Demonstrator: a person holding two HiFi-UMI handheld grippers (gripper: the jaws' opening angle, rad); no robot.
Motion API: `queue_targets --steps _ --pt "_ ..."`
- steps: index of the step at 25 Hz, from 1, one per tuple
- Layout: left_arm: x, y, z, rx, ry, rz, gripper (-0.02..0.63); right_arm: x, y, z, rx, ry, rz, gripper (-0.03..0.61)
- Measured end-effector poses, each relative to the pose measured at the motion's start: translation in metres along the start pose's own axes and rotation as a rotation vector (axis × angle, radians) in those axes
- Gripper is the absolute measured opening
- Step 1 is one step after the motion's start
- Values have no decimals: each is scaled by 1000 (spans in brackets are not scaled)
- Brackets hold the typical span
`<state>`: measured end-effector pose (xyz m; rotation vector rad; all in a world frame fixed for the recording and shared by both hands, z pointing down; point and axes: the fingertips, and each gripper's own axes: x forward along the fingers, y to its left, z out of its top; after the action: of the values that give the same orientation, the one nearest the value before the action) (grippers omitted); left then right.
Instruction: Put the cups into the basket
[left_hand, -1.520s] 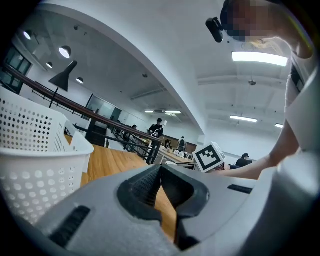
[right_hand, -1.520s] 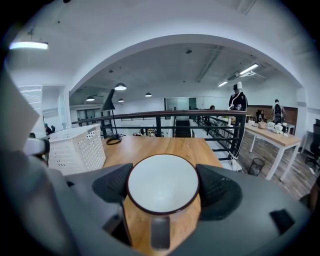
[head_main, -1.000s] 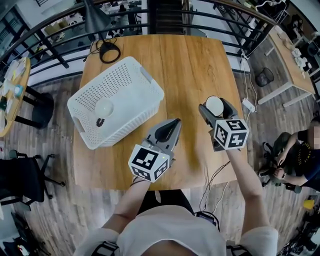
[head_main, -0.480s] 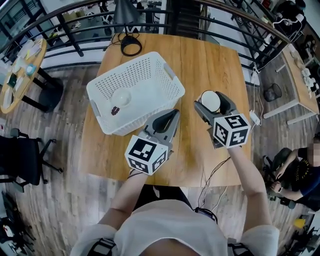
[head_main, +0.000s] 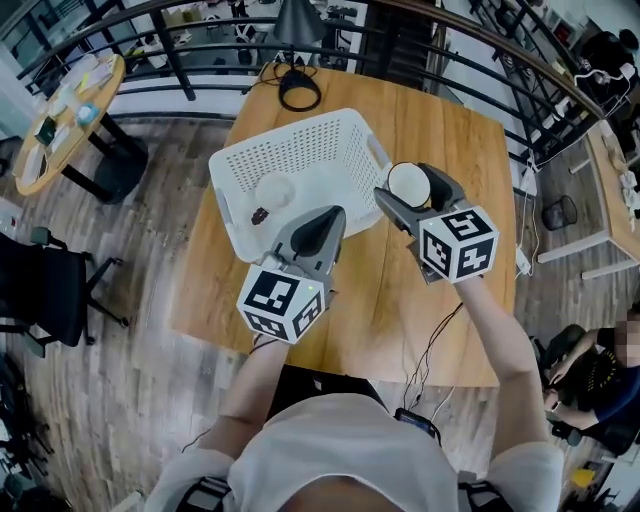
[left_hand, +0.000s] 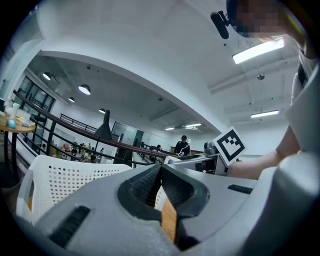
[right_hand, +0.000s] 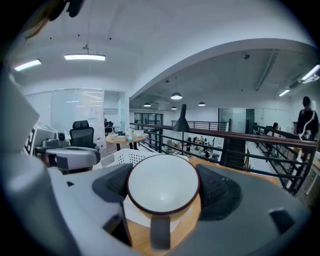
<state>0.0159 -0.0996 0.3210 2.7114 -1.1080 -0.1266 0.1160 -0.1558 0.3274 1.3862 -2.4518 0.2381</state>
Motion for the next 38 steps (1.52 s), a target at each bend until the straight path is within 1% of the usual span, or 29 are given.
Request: queue_targets --steps 8,12,15,20,23,26,29,32,36,38 --pt "-17 44 10 2 -29 86 9 53 30 15 -76 37 113 380" --pt "-19 62 17 4 -39 114 9 78 44 16 -136 79 190 380" --pt "-19 77 22 5 -49 133 9 96 51 16 -181 97 230 380" --pt "-17 97 27 6 -60 154 9 127 60 10 -221 148 334 380" --pt "-10 110 29 -5 -64 158 9 143 69 5 -266 186 426 380" --pt "-2 123 26 -24 -50 164 9 154 83 -7 -316 229 536 380" --pt "5 134 23 -30 -32 177 9 159 98 -25 -398 286 640 380" --pt "6 144 30 -35 -54 186 9 161 115 -43 -479 331 759 380" --pt "8 154 32 -52 -76 196 9 158 139 -67 -550 382 934 380" --pt "10 158 31 -66 -81 200 9 156 147 -83 -580 420 1003 380"
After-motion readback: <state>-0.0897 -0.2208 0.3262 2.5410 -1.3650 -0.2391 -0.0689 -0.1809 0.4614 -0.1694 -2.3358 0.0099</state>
